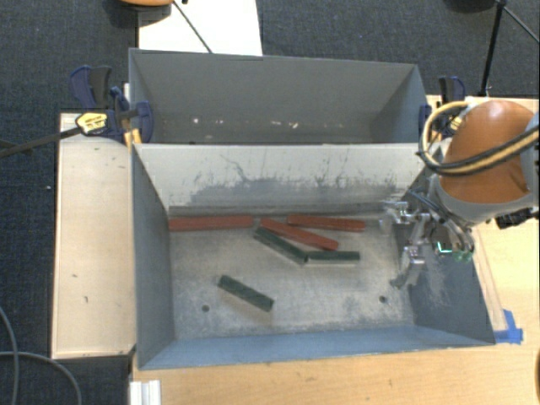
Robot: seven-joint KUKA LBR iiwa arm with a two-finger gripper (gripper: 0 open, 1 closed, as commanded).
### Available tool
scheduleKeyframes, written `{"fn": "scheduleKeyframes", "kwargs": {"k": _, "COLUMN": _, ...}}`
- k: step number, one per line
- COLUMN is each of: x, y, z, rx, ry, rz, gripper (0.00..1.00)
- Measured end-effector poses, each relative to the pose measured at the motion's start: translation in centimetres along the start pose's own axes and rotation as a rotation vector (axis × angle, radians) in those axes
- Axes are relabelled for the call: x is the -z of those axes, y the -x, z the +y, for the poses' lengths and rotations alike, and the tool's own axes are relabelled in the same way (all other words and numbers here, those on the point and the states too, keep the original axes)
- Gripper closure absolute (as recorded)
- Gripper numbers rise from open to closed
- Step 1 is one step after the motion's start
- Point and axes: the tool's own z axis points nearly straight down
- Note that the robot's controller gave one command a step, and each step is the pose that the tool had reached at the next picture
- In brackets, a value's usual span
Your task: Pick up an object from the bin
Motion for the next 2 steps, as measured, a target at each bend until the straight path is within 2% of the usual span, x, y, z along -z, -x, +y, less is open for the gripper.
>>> {"fn": "scheduleKeyframes", "kwargs": {"k": 1, "x": 0.4, "y": 0.2, "z": 0.0, "rx": 0.003, "ry": -0.001, "rz": -0.008, "gripper": 0.00}}
{"fn": "scheduleKeyframes", "kwargs": {"k": 2, "x": -4.2, "y": 2.8, "z": 4.1, "rx": 0.010, "ry": -0.003, "rz": -0.016, "gripper": 0.00}}
